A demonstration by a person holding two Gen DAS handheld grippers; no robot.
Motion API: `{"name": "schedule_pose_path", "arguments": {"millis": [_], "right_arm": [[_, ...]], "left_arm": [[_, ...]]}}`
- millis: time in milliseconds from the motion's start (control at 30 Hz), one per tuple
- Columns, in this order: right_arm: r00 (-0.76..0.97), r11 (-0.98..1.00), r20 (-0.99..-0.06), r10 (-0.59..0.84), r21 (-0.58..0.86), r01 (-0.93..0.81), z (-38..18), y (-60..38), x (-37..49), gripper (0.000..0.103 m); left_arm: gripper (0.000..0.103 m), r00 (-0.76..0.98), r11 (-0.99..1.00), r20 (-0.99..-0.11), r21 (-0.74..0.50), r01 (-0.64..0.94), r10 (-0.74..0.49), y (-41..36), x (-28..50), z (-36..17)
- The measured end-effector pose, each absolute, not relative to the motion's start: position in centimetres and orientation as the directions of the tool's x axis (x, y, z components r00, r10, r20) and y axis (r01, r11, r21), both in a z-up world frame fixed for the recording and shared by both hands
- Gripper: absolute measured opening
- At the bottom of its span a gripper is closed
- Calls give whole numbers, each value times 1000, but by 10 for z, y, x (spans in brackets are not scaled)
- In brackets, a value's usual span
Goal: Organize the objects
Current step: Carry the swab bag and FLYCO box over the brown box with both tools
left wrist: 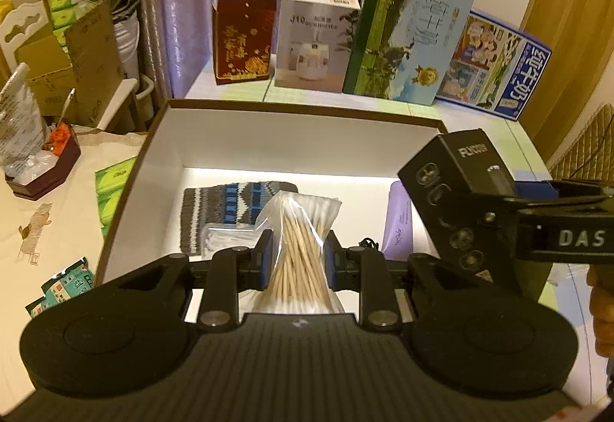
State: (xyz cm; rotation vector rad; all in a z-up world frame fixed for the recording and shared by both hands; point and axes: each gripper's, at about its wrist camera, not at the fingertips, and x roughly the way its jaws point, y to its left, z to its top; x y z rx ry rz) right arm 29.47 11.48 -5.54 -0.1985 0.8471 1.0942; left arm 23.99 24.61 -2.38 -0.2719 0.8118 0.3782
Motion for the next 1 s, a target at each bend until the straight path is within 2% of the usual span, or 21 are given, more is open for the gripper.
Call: {"name": "schedule_pose_path", "arguments": {"millis": [700, 1000], "right_arm": [[232, 539, -796, 559, 136, -832, -106, 157, 310, 78], [257, 551, -788, 559, 122, -825, -102, 152, 319, 77]], "left_arm": [[22, 572, 921, -807, -95, -378, 151, 273, 286, -60], [22, 557, 930, -822, -107, -352, 116, 270, 291, -70]]}}
